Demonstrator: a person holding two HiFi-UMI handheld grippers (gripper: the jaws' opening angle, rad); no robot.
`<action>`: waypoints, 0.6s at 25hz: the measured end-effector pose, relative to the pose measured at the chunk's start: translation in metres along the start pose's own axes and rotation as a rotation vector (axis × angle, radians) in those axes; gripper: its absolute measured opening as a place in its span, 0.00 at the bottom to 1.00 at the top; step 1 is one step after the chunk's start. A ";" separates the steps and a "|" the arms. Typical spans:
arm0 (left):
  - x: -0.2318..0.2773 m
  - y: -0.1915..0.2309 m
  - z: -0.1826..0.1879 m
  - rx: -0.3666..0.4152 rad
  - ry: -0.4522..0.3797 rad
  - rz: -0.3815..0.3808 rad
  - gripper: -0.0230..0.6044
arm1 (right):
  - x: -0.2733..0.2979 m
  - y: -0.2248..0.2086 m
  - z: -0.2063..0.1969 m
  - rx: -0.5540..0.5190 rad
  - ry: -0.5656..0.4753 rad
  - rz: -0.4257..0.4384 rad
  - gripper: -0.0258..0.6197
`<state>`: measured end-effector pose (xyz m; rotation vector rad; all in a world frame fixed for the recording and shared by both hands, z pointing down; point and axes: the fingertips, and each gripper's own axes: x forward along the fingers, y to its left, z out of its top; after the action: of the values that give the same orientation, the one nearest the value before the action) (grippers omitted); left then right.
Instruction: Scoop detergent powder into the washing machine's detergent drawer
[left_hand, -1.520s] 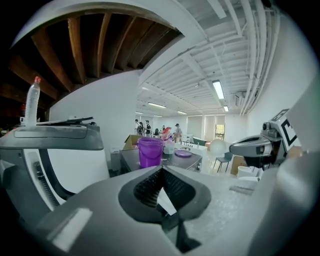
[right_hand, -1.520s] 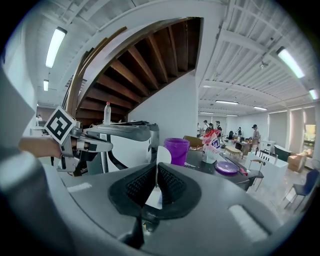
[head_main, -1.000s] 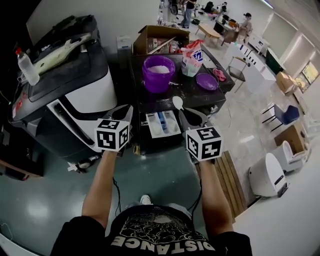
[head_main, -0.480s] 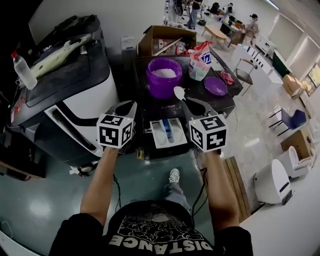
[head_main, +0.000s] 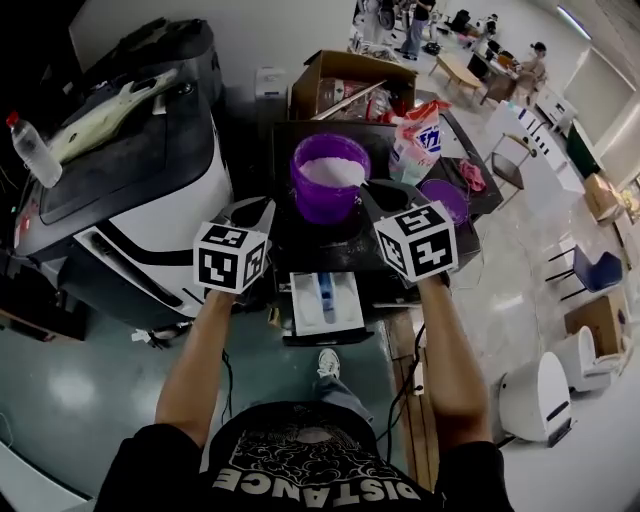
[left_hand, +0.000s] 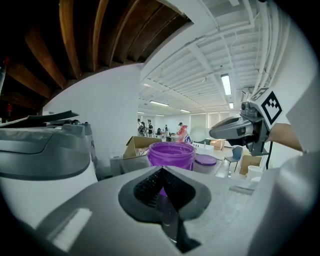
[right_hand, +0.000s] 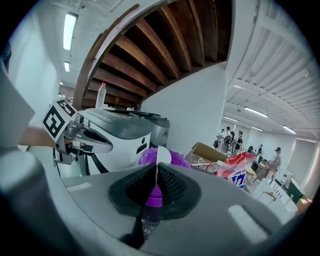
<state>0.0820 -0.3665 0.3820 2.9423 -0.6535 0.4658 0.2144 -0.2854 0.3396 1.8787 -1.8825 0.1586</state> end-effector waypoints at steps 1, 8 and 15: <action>0.007 0.002 0.002 -0.004 0.004 0.007 0.04 | 0.008 -0.006 0.000 -0.014 0.013 0.017 0.10; 0.038 0.016 0.014 -0.026 0.016 0.069 0.04 | 0.062 -0.024 0.005 -0.165 0.112 0.174 0.10; 0.055 0.026 0.015 -0.041 0.029 0.118 0.04 | 0.109 -0.027 -0.001 -0.298 0.227 0.300 0.10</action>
<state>0.1223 -0.4144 0.3857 2.8642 -0.8263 0.4987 0.2463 -0.3859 0.3783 1.3214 -1.8994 0.1700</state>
